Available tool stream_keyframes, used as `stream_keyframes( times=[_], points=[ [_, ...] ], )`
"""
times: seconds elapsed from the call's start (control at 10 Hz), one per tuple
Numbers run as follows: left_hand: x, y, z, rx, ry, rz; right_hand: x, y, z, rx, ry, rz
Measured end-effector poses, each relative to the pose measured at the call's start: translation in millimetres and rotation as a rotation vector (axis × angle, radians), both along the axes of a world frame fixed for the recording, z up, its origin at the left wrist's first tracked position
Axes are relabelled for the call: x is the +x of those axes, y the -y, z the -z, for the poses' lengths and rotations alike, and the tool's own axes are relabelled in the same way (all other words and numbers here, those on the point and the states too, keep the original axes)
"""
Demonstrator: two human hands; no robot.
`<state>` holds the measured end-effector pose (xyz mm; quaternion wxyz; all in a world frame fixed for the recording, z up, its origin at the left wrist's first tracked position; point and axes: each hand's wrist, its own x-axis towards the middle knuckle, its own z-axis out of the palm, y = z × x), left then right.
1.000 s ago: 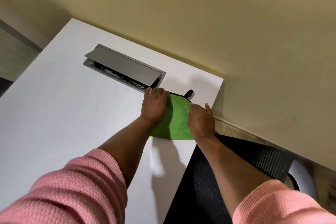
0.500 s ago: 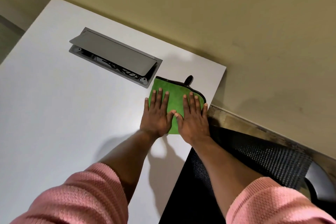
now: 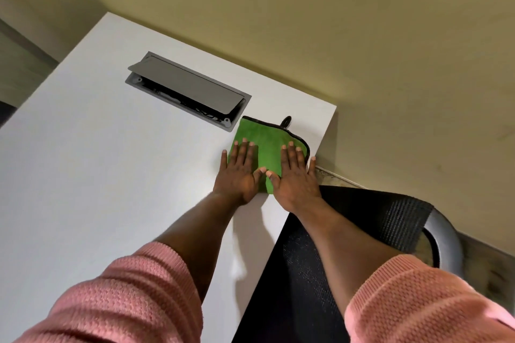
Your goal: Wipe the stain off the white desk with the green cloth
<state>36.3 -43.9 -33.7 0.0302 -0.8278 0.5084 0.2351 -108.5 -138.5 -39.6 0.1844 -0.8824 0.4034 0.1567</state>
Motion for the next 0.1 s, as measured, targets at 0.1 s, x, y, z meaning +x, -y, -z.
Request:
stream_keyframes(
  times=[0.1],
  points=[
    [-9.2, -18.1, -17.0, -0.020, 0.015, 0.000, -8.4, -14.4, -13.3, -0.026, 0.007, -0.055]
  ],
)
